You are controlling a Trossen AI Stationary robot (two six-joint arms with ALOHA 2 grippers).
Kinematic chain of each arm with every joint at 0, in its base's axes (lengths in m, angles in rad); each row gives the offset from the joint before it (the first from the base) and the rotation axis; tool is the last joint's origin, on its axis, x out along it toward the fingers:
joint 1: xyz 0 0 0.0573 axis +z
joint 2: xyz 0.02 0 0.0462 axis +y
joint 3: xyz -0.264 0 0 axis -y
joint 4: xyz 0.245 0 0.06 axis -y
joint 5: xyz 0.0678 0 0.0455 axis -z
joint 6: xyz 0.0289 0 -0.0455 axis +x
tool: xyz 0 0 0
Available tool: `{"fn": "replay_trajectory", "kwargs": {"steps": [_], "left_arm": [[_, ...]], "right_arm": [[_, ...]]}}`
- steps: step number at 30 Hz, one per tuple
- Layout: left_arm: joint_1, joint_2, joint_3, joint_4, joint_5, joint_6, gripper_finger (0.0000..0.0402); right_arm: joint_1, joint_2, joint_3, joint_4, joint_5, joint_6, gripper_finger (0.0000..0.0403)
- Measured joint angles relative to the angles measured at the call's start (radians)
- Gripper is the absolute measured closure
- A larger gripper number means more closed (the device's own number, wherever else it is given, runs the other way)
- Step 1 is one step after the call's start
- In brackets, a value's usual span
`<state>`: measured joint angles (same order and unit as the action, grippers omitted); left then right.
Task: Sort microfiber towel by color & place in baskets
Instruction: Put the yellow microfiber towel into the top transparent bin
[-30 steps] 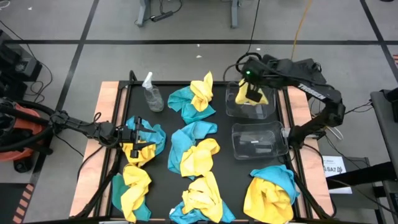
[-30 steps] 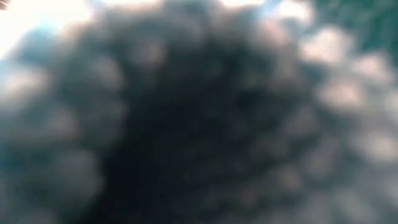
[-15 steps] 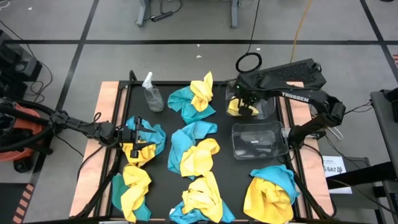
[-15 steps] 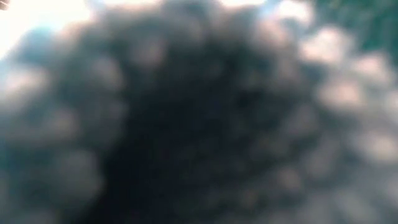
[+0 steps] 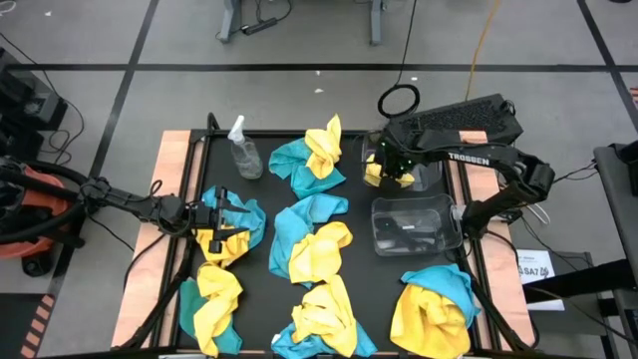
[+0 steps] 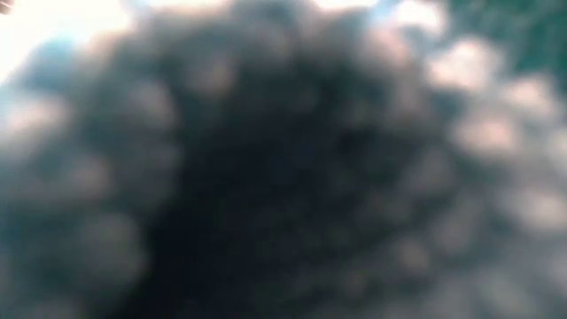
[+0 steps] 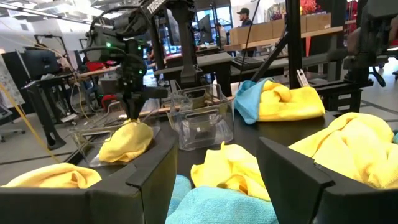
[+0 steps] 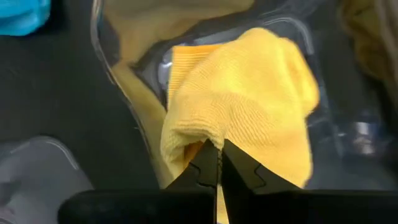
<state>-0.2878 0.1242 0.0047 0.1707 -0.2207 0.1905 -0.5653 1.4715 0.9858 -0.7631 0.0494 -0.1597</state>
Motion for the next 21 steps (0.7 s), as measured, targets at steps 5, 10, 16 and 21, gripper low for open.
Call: {"fn": "replay_trajectory", "kwargs": {"steps": [5,10,16,21], "left_arm": [[0.000,0.000,0.000,0.000,0.000,0.000,0.0178],[0.000,0.000,0.000,0.000,0.000,0.000,0.0178],[0.000,0.000,0.000,0.000,0.000,0.000,0.0178],[0.000,0.000,0.000,0.000,0.000,0.000,0.0178]], "right_arm": [[-0.005,0.000,-0.056,0.040,-0.003,0.016,0.0398],[-0.005,0.000,-0.070,0.044,0.002,0.019,0.0363],[-0.005,0.000,-0.009,-0.015,0.044,-0.002,0.0289],[-0.003,-0.002,0.097,-0.100,0.053,-0.004,0.0228]]}}
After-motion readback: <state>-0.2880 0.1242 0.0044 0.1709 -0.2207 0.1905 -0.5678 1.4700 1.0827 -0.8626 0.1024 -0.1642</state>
